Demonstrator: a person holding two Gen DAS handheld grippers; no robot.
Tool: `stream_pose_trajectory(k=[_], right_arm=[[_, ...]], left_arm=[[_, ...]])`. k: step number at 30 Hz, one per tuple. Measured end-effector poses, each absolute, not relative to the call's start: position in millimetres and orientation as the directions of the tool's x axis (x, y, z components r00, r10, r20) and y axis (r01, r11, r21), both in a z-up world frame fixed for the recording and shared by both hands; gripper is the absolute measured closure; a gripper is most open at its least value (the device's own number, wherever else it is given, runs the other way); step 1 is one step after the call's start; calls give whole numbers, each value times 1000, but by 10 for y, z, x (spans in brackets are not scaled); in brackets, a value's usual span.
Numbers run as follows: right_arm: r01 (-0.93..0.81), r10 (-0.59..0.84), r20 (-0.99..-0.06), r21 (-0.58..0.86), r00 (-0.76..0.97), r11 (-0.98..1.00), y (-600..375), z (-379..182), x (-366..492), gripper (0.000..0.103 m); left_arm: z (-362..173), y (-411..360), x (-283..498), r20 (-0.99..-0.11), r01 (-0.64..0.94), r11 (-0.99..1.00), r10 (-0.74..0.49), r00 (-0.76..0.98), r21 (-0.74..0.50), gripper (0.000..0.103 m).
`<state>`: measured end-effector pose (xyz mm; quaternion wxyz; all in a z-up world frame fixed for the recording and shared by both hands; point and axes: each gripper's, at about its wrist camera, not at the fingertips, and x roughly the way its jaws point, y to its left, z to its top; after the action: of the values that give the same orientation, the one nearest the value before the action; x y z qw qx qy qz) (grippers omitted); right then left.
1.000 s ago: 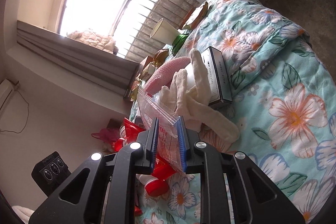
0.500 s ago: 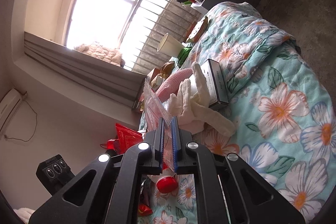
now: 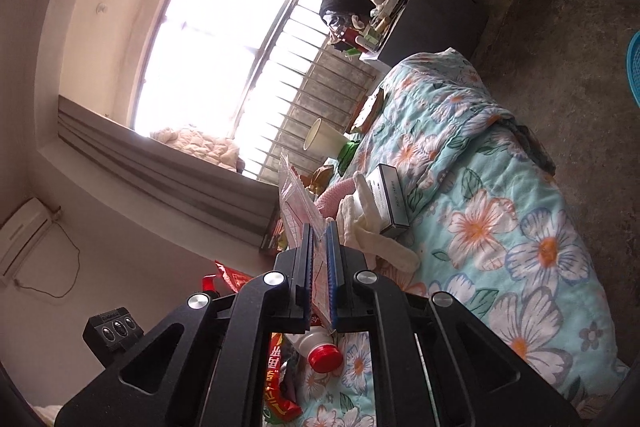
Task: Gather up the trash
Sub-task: 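Carry the red packet and plastic bag over the wastebasket and open both tools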
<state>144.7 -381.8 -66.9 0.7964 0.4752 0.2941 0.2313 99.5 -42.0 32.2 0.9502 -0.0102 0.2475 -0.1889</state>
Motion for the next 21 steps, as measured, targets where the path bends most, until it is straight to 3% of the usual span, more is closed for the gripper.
stream_pose_trajectory(k=[21], right_arm=[[-86, 548, -161, 914, 821, 396, -4402, -625, 1111, 96]], left_arm=[[579, -905, 987, -413, 447, 893, -426, 805, -51, 103]])
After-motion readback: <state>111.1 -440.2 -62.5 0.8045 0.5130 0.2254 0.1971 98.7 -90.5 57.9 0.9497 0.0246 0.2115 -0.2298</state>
